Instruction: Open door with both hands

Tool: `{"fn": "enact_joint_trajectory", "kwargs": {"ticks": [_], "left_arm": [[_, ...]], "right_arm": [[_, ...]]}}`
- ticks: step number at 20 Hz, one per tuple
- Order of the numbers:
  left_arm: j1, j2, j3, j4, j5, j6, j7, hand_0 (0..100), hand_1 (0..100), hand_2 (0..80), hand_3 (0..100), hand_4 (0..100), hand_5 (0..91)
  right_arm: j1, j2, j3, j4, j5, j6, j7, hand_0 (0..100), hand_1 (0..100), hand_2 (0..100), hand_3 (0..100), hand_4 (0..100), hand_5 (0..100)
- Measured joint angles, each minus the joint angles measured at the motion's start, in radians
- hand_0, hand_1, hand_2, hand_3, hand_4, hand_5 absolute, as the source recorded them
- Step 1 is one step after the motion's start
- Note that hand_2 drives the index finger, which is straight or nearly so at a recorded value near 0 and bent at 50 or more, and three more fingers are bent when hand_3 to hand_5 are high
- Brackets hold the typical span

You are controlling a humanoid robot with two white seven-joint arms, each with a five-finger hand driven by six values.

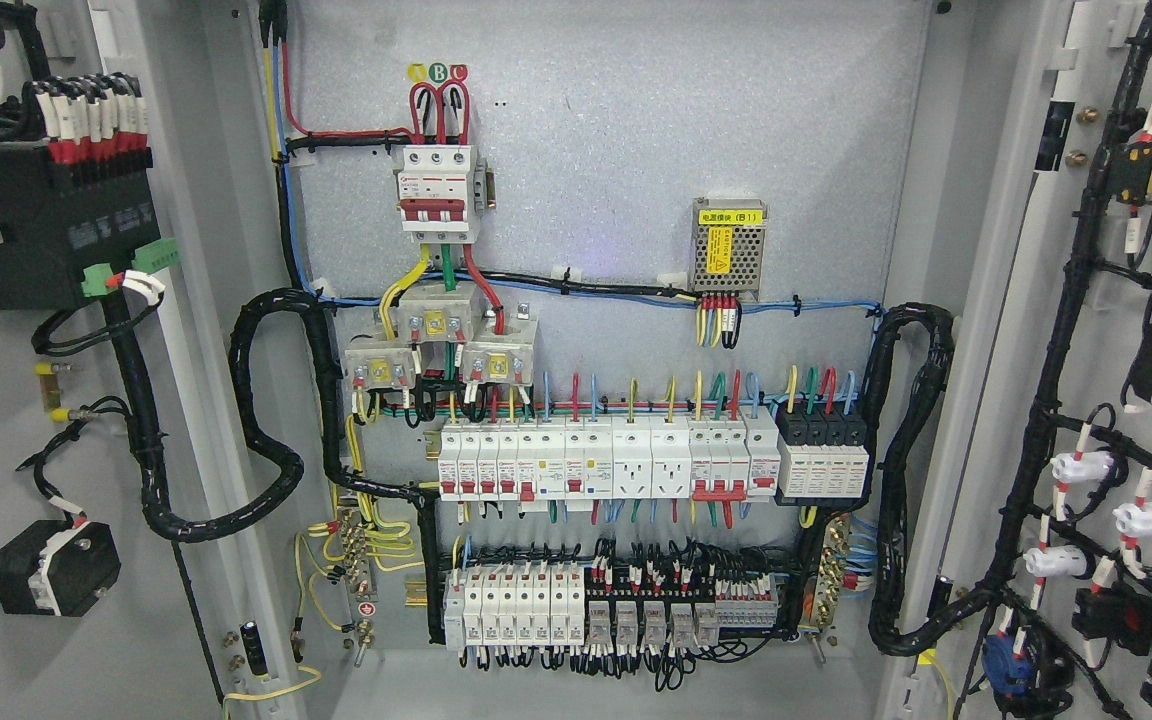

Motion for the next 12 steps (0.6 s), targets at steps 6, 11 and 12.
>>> {"fn": "enact_joint_trajectory", "kwargs": {"ticks": [6,11,12], "left_arm": [[-0.024,0.045,0.044,0.062,0.052,0.000,-0.016,29,0,2.8,3,3,0.0],[-0.041,0.082,0.076,0.112,0.093,0.000,-0.039,29,0,2.9,3,3,0.0],[-0.047,0.090,0.082,0.123,0.099,0.000,-0.041,29,0,2.9,3,3,0.0]], "right_arm": [[0.036,-0.037,-0.009,-0.001,-0.024,0.000,0.017,22,0,0,0,0,0],[0.057,-0.066,-0.021,0.000,-0.061,-0.003,0.024,22,0,0,0,0,0],[0.062,-0.070,-0.024,0.001,-0.067,-0.003,0.025,22,0,0,0,0,0]]}}
